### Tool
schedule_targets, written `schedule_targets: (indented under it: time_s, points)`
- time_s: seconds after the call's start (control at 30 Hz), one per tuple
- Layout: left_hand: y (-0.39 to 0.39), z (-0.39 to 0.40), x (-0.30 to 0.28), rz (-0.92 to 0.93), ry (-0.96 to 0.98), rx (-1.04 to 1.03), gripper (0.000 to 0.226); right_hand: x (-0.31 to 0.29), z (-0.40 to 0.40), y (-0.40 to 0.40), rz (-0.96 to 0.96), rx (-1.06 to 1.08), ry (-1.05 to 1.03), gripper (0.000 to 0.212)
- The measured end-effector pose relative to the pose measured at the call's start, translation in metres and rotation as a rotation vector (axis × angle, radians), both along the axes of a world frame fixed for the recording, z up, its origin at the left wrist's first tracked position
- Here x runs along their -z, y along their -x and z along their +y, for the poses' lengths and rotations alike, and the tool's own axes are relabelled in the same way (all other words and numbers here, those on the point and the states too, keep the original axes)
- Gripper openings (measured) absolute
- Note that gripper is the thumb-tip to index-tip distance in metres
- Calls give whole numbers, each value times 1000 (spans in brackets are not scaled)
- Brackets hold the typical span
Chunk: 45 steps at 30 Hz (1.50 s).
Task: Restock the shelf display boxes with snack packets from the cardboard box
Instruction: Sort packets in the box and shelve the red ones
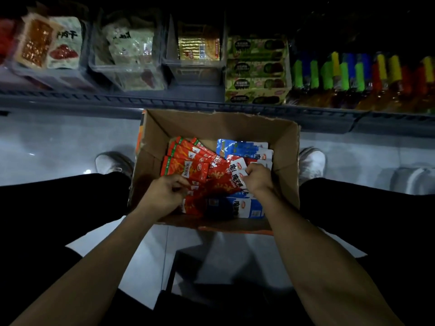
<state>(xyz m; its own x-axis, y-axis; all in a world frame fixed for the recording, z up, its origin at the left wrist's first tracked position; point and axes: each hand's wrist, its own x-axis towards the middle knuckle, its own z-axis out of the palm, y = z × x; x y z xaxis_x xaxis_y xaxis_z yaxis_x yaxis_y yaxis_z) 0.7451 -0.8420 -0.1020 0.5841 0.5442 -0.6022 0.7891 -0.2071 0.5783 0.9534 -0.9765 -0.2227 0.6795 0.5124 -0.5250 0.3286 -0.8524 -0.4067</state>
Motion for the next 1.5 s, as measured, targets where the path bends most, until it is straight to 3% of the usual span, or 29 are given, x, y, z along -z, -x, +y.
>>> schedule_targets:
  time_s: [0.07,0.17,0.3,0.4,0.5,0.63,0.9,0.97,1.07,1.17,1.3,1.37,1.5]
  points:
    - [0,0,2,30,-10,4,13,-10,-2,-4,24,94,-117,7]
    - [-6,2,7,24,2,-90,15,-37,0,-13,250,151,-289,18]
    - [-20,2,4,-2,-15,1,55,-83,13,-14,683,94,-395,14]
    - [-23,-2,5,31,-13,14,35,-88,18,-6,800,136,-449,11]
    - [-16,-2,8,94,-63,-49,22,-68,17,-2,709,222,-414,10]
    - [-3,1,9,108,-113,-194,27,-23,7,-5,251,223,-179,25]
    - [11,-8,6,76,-70,-390,25,20,10,4,-114,-172,202,80]
    - [14,-11,8,79,-52,-418,25,22,12,4,-152,-188,182,76]
    - [16,-10,10,82,-44,-416,22,24,18,2,-209,-154,71,50]
    - [12,-4,15,62,-6,-429,21,11,28,-4,-135,-40,-83,24]
    - [2,0,20,-15,81,-540,16,-17,28,-18,154,198,-247,18]
    - [-5,1,15,-74,173,-634,13,-36,27,-23,290,301,-352,4]
    - [-22,-1,-6,-230,309,-690,12,-91,27,-19,536,340,-499,6]
